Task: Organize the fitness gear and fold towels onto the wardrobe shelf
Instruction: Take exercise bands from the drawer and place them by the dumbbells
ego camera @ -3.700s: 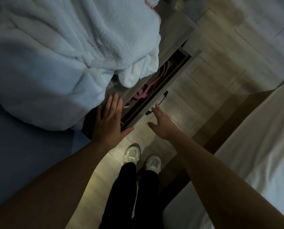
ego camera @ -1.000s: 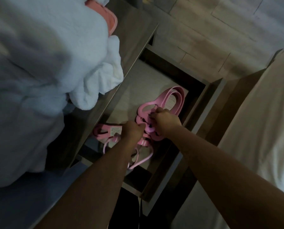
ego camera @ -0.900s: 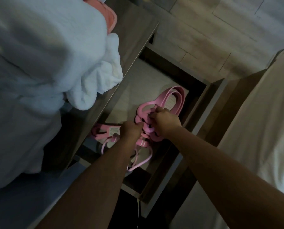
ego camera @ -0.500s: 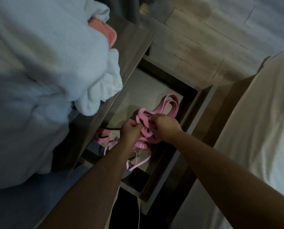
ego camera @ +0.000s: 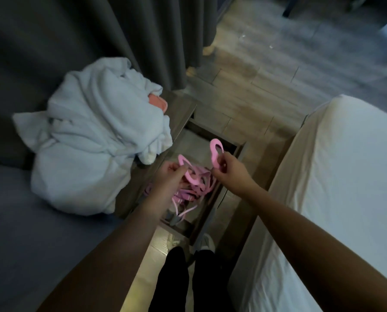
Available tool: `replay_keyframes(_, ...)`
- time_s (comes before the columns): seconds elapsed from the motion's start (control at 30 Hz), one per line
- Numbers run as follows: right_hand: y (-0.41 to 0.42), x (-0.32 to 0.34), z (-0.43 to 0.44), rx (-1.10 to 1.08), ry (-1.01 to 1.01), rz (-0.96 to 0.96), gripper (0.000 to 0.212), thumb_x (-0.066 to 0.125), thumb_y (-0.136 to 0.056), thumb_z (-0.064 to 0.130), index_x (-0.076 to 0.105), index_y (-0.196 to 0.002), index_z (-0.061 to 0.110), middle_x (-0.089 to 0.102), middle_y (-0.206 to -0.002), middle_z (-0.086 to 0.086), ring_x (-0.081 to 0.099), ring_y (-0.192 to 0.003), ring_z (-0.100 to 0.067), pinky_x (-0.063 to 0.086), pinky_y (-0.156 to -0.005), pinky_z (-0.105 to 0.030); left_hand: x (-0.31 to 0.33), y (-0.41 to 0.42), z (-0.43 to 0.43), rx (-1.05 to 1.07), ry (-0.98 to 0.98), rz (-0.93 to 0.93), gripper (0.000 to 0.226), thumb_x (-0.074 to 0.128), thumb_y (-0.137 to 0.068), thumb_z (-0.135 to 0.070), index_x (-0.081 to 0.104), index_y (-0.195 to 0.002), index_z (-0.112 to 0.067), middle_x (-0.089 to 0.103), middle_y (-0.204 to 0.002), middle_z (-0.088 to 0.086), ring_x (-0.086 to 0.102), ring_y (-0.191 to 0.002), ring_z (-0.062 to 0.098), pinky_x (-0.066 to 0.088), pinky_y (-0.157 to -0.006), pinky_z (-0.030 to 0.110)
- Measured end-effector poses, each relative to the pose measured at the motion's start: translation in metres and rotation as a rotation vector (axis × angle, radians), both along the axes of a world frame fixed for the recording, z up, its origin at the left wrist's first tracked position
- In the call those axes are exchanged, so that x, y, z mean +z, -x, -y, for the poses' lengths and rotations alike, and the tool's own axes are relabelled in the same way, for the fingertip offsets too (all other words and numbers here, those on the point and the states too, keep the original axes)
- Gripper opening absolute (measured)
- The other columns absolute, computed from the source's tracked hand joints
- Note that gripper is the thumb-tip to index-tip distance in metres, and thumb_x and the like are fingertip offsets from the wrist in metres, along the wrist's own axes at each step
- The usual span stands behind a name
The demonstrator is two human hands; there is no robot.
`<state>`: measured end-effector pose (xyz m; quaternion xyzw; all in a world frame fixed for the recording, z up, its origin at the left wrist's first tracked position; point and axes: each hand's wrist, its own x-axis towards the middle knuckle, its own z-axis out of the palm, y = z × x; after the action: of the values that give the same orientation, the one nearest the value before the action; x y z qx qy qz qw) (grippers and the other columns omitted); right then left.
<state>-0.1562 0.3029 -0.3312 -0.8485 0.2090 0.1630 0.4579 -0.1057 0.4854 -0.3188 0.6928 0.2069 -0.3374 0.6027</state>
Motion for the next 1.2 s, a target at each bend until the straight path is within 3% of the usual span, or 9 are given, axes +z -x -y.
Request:
replay_keyframes(0.13,0.024,0.05,-0.004,-0.044,-0.141,0.061,0.018,0.064,-0.091,0.017,0.053,-0.105,0.014,0.06,-0.096,0.0,0.064,-0.07,-0.006,0.049,-0.054,-0.013,0.05,0.022,-0.011,0.06,0.049,0.042,0.024,0.069,-0.082,-0.009,0.058,-0.101,0.001,0.072,-0.093,0.02,0.073,-0.082,0.034,0.058,-0.076,0.046)
replay_keyframes(0.27,0.04,0.101,-0.016,-0.062,-0.16,0.196,0.009,0.058,-0.094,0.014,0.053,-0.102,0.013,0.06,-0.095,-0.004,0.063,-0.071,-0.011,0.05,-0.055,-0.016,0.094,0.051,-0.023,0.11,0.049,0.148,0.013,0.067,-0.087,-0.011,0.055,-0.093,-0.01,0.073,-0.085,0.015,0.074,-0.076,0.029,0.059,-0.064,0.038)
replay_keyframes(0.4,0.046,0.155,-0.026,0.081,-0.191,0.323,0.004,0.058,-0.094,0.017,0.057,-0.098,0.016,0.063,-0.092,-0.003,0.065,-0.075,-0.019,0.058,-0.064,-0.03,0.149,0.082,-0.029,0.174,0.092,0.336,0.014,0.068,-0.087,-0.011,0.055,-0.088,-0.013,0.072,-0.07,0.006,0.069,-0.058,0.016,0.05,-0.048,0.021)
replay_keyframes(0.53,0.045,0.198,-0.04,0.308,-0.183,0.4,0.009,0.06,-0.093,0.019,0.058,-0.089,0.027,0.065,-0.088,0.0,0.063,-0.069,-0.017,0.054,-0.062,-0.032,0.195,0.11,-0.039,0.189,0.037,0.464,0.018,0.07,-0.086,-0.023,0.057,-0.093,-0.013,0.066,-0.067,0.005,0.061,-0.054,0.015,0.049,-0.049,0.022)
replay_keyframes(0.7,0.051,0.237,-0.071,0.513,-0.166,0.475,0.003,0.061,-0.09,0.021,0.061,-0.087,0.022,0.064,-0.077,0.01,0.063,-0.065,-0.021,0.053,-0.064,-0.044,0.233,0.151,-0.071,0.242,-0.136,0.59,0.012,0.069,-0.087,-0.011,0.062,-0.091,-0.02,0.061,-0.072,-0.002,0.056,-0.055,0.007,0.043,-0.05,0.02)
replay_keyframes(0.8,0.058,0.252,-0.09,0.597,-0.201,0.516,0.004,0.061,-0.09,0.021,0.063,-0.087,0.02,0.064,-0.077,0.005,0.063,-0.065,-0.025,0.053,-0.062,-0.048,0.248,0.182,-0.098,0.273,-0.16,0.659,0.018,0.065,-0.087,0.001,0.064,-0.089,-0.016,0.066,-0.077,-0.001,0.06,-0.065,0.005,0.047,-0.057,0.018)
replay_keyframes(0.97,0.073,0.27,-0.126,0.705,-0.298,0.476,0.006,0.061,-0.09,0.019,0.064,-0.085,0.018,0.069,-0.081,-0.001,0.067,-0.073,-0.033,0.054,-0.071,-0.053,0.261,0.235,-0.143,0.307,-0.279,0.678,0.022,0.063,-0.087,0.003,0.067,-0.082,-0.018,0.068,-0.066,-0.017,0.057,-0.058,-0.007,0.044,-0.054,0.01)
replay_keyframes(1.07,0.082,0.275,-0.155,0.757,-0.318,0.458,0.008,0.062,-0.09,0.018,0.063,-0.083,0.014,0.067,-0.078,-0.004,0.063,-0.074,-0.038,0.051,-0.071,-0.05,0.26,0.264,-0.172,0.36,-0.353,0.622,0.018,0.067,-0.087,-0.002,0.069,-0.083,-0.019,0.068,-0.066,-0.016,0.058,-0.058,-0.006,0.046,-0.054,0.011)
replay_keyframes(1.2,0.099,0.279,-0.197,0.862,-0.297,0.426,0.012,0.062,-0.09,0.024,0.063,-0.081,0.017,0.068,-0.075,-0.004,0.063,-0.073,-0.029,0.048,-0.064,-0.037,0.261,0.309,-0.215,0.388,-0.46,0.577,0.012,0.073,-0.083,-0.009,0.072,-0.082,-0.02,0.072,-0.072,-0.008,0.062,-0.059,-0.002,0.05,-0.055,0.016)
